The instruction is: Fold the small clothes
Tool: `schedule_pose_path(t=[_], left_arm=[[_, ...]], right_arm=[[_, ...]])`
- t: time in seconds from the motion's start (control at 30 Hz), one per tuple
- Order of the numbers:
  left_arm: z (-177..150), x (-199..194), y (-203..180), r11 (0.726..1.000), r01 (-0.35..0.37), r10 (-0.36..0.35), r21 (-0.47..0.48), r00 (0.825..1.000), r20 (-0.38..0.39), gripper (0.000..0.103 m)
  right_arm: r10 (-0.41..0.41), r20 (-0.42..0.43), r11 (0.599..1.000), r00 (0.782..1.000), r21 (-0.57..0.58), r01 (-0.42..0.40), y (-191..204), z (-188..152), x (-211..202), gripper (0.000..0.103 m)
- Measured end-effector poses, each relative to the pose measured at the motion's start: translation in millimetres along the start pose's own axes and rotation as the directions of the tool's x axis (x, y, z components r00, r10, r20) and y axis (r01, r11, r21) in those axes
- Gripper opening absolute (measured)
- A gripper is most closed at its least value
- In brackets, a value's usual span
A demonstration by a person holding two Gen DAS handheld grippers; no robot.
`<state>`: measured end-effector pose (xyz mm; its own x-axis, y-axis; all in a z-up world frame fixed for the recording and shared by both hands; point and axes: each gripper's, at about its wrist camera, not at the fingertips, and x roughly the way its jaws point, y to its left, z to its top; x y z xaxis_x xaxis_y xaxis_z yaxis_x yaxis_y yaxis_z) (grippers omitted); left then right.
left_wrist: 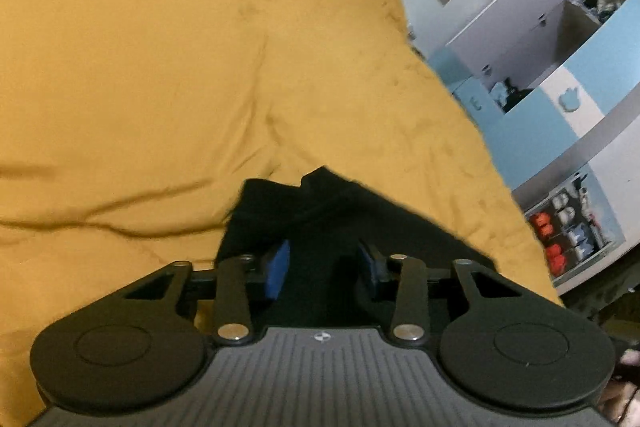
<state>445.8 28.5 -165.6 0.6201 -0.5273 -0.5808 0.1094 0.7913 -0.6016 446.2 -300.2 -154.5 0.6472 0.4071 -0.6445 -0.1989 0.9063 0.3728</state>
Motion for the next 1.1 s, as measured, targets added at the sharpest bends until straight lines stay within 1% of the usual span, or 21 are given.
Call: schedule_pose_path(t=[0.07,0.13,0.17,0.2,0.23,0.27,0.33,0.37,0.4,0.5,0.53,0.57,0.6,0.63,0.67,0.8,0.93,1.03,1.1], left_arm=[[-3.2,-1.7,-5.3,0.999,-0.012,0.012,0.032,1.0,0.001,0.043],[-3.9,-15.0,-12.1,0.999,-0.009,0.008,0.044,1.0,0.017,0.043],[-4.5,-26.0,-16.2,0.999,-0.002,0.0,0.051,1.0,0.031,0.043],[-5.7,-38.0,-21.1,0.998,0.005,-0.008,0.059,0.999,0.043,0.043],[-9.2,-52.5,-26.1,0.997,0.029,-0.033,0.072,0.998,0.054,0.044],[-15.6,-69.2,-33.2,0.995,0.054,-0.06,0.087,0.996,0.067,0.044],[-35.1,-103.0,-43.2,0.992,0.08,-0.089,0.095,0.992,0.093,0.044],[-48.1,-118.1,-48.8,0.991,0.096,-0.103,0.091,0.991,0.086,0.044],[-62.6,-131.0,-53.8,0.991,0.104,-0.11,0.081,0.991,0.072,0.044],[-105.4,-157.9,-63.6,0.993,0.107,-0.108,0.059,0.994,0.02,0.044],[-117.5,-164.4,-65.7,0.992,0.119,-0.12,0.04,0.993,0.007,0.044],[-128.4,-169.3,-67.3,0.989,0.148,-0.148,0.013,0.989,-0.003,0.044],[-136.5,-172.3,-69.1,0.985,0.174,-0.174,-0.008,0.985,-0.016,0.044],[-143.3,-174.8,-71.3,0.982,0.186,-0.186,-0.019,0.982,-0.026,0.044],[-151.4,-177.5,-75.0,0.982,0.19,-0.19,-0.021,0.981,-0.028,0.044],[-160.8,-166.8,-80.5,0.978,0.204,-0.206,-0.038,0.977,-0.058,0.044],[-169.5,-151.0,-81.1,0.982,0.183,-0.186,-0.04,0.978,-0.091,0.044],[-178.4,-143.1,-78.1,0.987,0.156,-0.159,-0.033,0.979,-0.13,0.045],[-181.7,-140.3,-76.5,0.99,0.143,-0.144,-0.02,0.981,-0.13,0.046]], right_arm=[[-0.001,-0.002,1.0,1.0,0.012,0.001,-3.1,0.6,1.8,0.01],[-0.027,0.006,1.0,1.0,-0.008,0.027,-0.6,1.3,-2.2,0.009],[-0.038,0.026,0.999,0.999,-0.019,0.039,4.3,3.7,-10.2,0.016],[-0.033,0.052,0.999,0.998,-0.026,0.035,13.1,3.1,-15.8,0.025],[-0.008,0.08,0.999,0.997,-0.038,0.011,18.4,1.8,-32.0,0.028],[0.019,0.096,0.998,0.995,-0.054,-0.014,23.9,-1.4,-49.5,0.028],[0.064,0.118,0.994,0.991,-0.094,-0.053,34.7,-16.1,-83.9,0.032],[0.083,0.119,0.991,0.989,-0.111,-0.07,38.6,-24.3,-97.7,0.033],[0.103,0.119,0.988,0.988,-0.128,-0.087,42.5,-35.2,-112.7,0.034],[0.12,0.11,0.983,0.987,-0.152,-0.103,50.7,-68.5,-143.6,0.036],[0.122,0.105,0.983,0.987,-0.153,-0.105,49.8,-80.9,-153.2,0.036],[0.117,0.104,0.983,0.988,-0.151,-0.1,50.6,-89.7,-158.6,0.037],[0.114,0.103,0.984,0.988,-0.149,-0.098,51.5,-99.2,-165.4,0.04],[0.111,0.099,0.984,0.989,-0.154,-0.095,52.3,-108.1,-169.2,0.041],[0.103,0.096,0.984,0.99,-0.157,-0.087,52.8,-114.6,-173.2,0.041],[0.085,0.065,0.987,0.994,-0.138,-0.076,49.2,-130.2,-173.8,0.042],[0.064,0.06,0.995,0.996,-0.081,-0.059,38.3,-140.7,-173.9,0.047],[0.034,0.057,0.998,0.998,-0.056,-0.031,28.8,-148.7,-171.3,0.047],[0.03,0.055,0.999,0.998,-0.045,-0.027,21.6,-153.6,-170.3,0.047]])
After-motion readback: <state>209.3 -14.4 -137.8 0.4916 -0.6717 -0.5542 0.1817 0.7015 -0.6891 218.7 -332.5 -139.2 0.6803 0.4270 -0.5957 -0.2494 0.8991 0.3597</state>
